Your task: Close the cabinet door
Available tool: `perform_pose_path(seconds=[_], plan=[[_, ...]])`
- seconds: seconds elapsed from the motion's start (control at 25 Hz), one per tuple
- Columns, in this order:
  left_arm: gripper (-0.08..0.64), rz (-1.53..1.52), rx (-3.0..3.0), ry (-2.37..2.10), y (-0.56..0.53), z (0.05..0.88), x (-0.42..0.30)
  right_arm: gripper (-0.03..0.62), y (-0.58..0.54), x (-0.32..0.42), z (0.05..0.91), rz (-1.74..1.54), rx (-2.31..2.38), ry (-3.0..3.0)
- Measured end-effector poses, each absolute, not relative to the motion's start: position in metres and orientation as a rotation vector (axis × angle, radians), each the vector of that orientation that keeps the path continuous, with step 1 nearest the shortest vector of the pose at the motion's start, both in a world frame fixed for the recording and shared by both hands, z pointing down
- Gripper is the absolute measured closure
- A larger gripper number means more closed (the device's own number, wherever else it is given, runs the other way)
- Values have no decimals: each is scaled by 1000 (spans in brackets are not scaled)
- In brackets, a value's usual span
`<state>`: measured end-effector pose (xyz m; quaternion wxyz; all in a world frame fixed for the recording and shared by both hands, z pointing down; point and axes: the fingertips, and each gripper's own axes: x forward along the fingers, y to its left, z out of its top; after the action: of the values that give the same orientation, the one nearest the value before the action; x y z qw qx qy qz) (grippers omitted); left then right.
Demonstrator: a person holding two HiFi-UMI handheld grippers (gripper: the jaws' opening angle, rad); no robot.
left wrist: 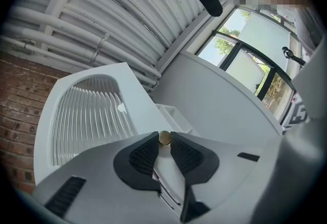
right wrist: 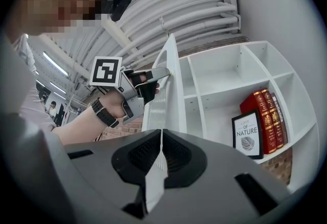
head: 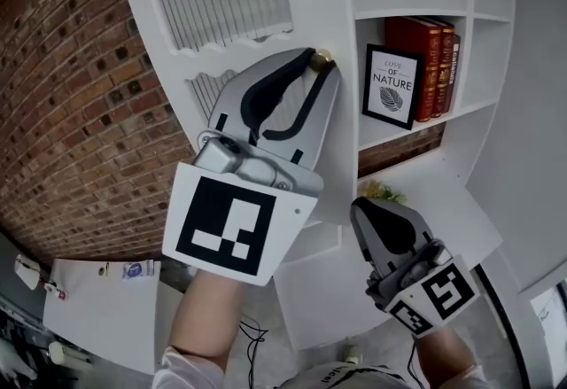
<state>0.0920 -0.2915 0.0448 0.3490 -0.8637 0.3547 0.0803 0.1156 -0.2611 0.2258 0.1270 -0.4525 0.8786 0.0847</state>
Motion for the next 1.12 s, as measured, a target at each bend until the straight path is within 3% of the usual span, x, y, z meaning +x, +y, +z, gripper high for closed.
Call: perform_pose_path(seconds=[1.12], plan=[[468,202,-2178,1100,-384,41,124,572,-346,140,244,167,-1134,2654]])
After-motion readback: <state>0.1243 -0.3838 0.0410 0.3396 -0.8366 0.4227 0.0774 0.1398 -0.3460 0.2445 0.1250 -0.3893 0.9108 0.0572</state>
